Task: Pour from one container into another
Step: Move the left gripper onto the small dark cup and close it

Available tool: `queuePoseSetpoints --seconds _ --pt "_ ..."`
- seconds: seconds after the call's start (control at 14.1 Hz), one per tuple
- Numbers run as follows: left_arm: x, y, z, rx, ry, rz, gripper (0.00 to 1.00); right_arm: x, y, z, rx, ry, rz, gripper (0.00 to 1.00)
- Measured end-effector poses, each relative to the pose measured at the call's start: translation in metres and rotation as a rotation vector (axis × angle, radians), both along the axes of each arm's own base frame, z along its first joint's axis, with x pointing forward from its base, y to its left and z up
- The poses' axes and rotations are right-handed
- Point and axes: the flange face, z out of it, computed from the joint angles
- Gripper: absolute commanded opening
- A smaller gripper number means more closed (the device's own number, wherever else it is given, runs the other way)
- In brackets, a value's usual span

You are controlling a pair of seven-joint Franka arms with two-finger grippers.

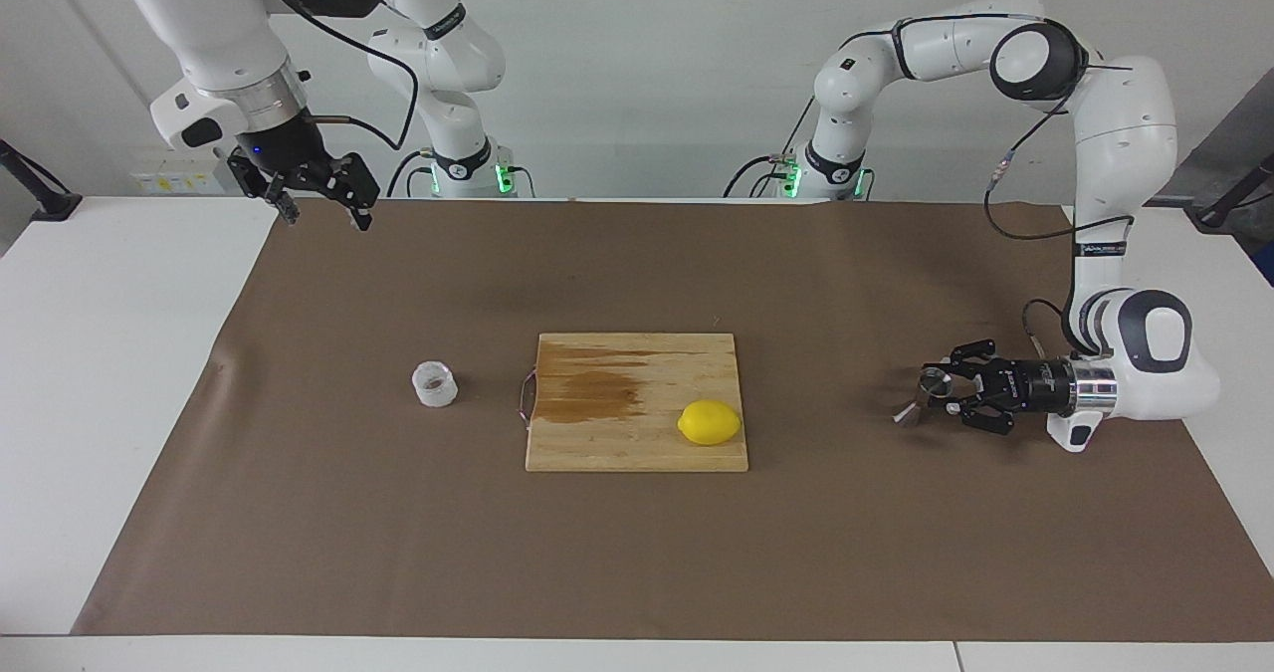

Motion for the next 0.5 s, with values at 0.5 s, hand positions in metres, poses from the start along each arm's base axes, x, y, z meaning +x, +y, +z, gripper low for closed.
queuePoseSetpoints --seconds 0.5 --pt "0.0 0.0 -0.0002 0.0 0.0 0.0 0.0 0.0 0.0 0.0 0.0 0.0 0.0 1.0"
